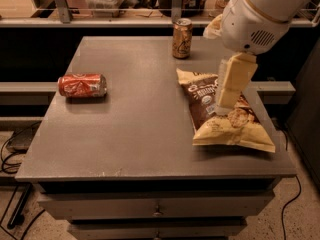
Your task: Place coke can upright
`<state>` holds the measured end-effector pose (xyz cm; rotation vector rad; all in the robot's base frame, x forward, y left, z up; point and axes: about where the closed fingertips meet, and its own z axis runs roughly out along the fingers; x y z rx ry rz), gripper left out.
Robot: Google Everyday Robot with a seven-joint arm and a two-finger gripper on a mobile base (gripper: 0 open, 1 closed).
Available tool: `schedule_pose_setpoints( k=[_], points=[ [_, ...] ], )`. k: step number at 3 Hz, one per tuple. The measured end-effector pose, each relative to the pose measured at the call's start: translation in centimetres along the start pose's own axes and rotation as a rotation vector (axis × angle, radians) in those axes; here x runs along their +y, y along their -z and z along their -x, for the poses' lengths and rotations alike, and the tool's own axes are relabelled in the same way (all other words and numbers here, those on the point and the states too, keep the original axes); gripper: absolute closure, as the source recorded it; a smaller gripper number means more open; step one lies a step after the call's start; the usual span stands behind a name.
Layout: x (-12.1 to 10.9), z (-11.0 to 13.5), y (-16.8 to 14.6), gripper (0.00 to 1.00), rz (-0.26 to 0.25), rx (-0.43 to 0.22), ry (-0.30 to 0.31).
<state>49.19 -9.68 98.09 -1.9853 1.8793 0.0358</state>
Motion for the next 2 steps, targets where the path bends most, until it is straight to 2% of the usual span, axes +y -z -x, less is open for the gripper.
schedule_pose_setpoints(
  k=[1,2],
  points=[
    [-0.7,1.8,-1.3,0.00,0.026,-0.025,0.028],
    [-2.0,5.6,-3.4,0.00,0.053,-0.046,0.108]
  ],
)
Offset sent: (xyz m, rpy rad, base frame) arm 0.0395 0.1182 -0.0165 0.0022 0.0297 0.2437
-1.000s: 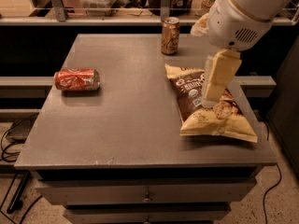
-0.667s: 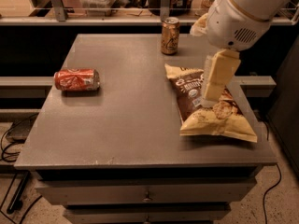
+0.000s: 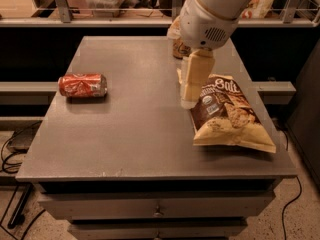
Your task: Place coke can upright
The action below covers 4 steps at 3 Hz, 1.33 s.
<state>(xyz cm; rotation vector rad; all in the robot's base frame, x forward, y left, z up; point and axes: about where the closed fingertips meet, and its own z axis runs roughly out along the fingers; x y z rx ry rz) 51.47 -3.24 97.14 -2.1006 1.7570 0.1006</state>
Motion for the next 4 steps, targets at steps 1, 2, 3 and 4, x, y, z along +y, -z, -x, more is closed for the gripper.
schedule_pose_setpoints(
  k=[1,2,3,4],
  points=[
    [-2.8,4.8,-3.4,0.00,0.038,-0.030,0.088],
    [-4.4,7.8,-5.3,0.00,0.053,-0.053,0.135],
    [-6.0,11.6,-6.9,0.00,0.058,-0.087,0.191],
    [-6.0,11.6,-7.0,0.00,0.058,-0.087,0.191]
  ],
)
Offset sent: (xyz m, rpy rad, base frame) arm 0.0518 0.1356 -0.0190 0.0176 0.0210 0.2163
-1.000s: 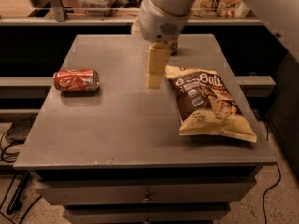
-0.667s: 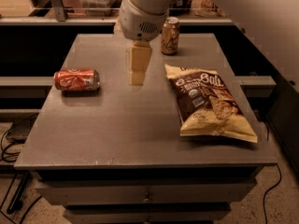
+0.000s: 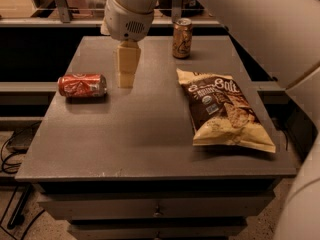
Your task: Place coke can upright
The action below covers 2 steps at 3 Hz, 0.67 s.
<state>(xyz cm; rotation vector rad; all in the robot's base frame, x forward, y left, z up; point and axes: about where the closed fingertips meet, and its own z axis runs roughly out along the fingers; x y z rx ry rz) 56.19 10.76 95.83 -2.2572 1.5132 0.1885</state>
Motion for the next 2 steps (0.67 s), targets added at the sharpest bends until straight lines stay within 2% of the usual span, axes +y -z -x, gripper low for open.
schedule_pose_setpoints(
  k=[2],
  points=[
    [-2.9,2.7,-2.4,0.00,0.002,-0.041,0.051]
  ],
)
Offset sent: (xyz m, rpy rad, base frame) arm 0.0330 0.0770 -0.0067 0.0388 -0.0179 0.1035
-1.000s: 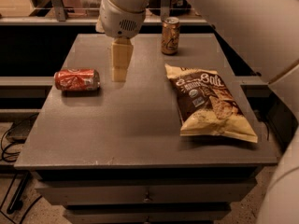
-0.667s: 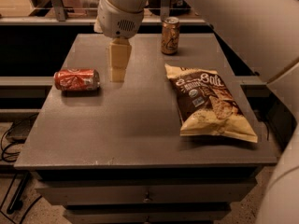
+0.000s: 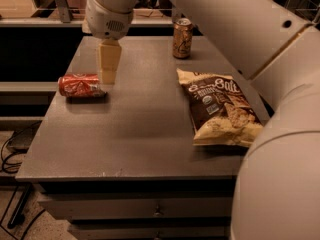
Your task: Place coke can upright
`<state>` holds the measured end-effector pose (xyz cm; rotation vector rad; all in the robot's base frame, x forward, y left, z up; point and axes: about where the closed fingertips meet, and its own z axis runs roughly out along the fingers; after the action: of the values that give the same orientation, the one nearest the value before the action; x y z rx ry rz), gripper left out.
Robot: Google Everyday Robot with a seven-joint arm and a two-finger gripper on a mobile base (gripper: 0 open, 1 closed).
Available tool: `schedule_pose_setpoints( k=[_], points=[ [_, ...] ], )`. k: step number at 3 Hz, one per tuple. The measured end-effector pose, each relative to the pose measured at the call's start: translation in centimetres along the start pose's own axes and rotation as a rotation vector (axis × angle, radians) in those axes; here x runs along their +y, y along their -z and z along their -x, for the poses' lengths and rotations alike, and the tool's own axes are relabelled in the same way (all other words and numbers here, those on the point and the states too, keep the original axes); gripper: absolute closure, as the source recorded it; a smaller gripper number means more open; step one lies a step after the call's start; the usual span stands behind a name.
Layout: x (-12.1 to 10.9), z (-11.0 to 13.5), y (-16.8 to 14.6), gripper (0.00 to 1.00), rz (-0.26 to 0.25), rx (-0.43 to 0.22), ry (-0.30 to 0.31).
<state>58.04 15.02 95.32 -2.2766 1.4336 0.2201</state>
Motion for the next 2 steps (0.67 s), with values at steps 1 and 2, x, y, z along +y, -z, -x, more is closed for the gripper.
schedule_pose_setpoints(
  k=[1,2],
  points=[
    [-1.8,1.3,-1.6,0.00,-0.003,0.008,0.027],
    [-3.1,2.6,-3.6,0.00,0.004,0.015,0.043]
  ],
)
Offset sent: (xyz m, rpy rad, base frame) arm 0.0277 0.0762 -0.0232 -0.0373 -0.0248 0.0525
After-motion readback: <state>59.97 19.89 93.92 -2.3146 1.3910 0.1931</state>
